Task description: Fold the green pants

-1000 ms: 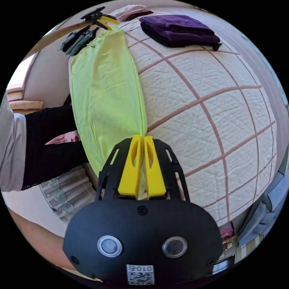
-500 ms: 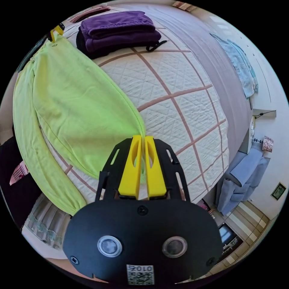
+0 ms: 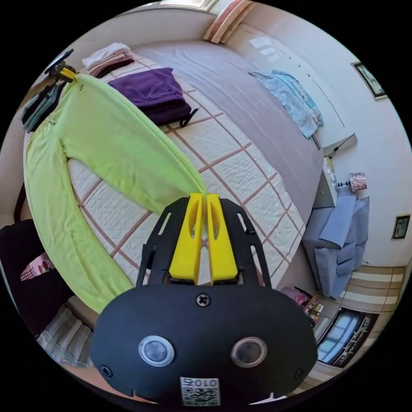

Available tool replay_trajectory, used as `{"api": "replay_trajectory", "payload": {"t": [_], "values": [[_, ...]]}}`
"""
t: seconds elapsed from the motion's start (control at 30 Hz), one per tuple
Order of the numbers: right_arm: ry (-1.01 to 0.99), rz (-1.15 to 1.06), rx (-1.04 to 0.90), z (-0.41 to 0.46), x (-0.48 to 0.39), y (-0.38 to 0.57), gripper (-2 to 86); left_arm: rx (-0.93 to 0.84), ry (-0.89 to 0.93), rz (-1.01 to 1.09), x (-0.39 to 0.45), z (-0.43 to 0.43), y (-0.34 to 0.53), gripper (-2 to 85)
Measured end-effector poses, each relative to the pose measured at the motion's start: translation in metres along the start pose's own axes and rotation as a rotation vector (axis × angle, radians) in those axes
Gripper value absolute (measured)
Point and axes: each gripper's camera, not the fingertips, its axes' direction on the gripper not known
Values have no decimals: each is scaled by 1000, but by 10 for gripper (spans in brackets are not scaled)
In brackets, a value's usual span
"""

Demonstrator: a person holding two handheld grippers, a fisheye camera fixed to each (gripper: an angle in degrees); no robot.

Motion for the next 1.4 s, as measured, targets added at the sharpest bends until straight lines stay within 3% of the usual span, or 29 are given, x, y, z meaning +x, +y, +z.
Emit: {"api": "replay_trajectory", "payload": {"t": [0.27, 0.43, 0.5, 0.6, 0.87, 1.4], "values": [[-47, -16, -214, 79, -30, 19, 36, -77, -63, -50, 31, 39, 41, 0], [23, 84, -66, 24, -16, 47, 34, 1, -131, -67, 23, -10, 67, 0], [79, 38, 43, -15, -39, 92, 32, 39, -149, -42, 32, -33, 97, 0], [51, -19, 51, -21, -82, 163, 30, 91, -139, 66, 69, -47, 172, 1], [-290, 96, -300, 122, -171, 266, 22, -167, -36, 221, 186, 70, 304, 0], [-188, -76, -349, 161, -118, 310, 17, -170, -71, 401, 178, 119, 389, 0]]}}
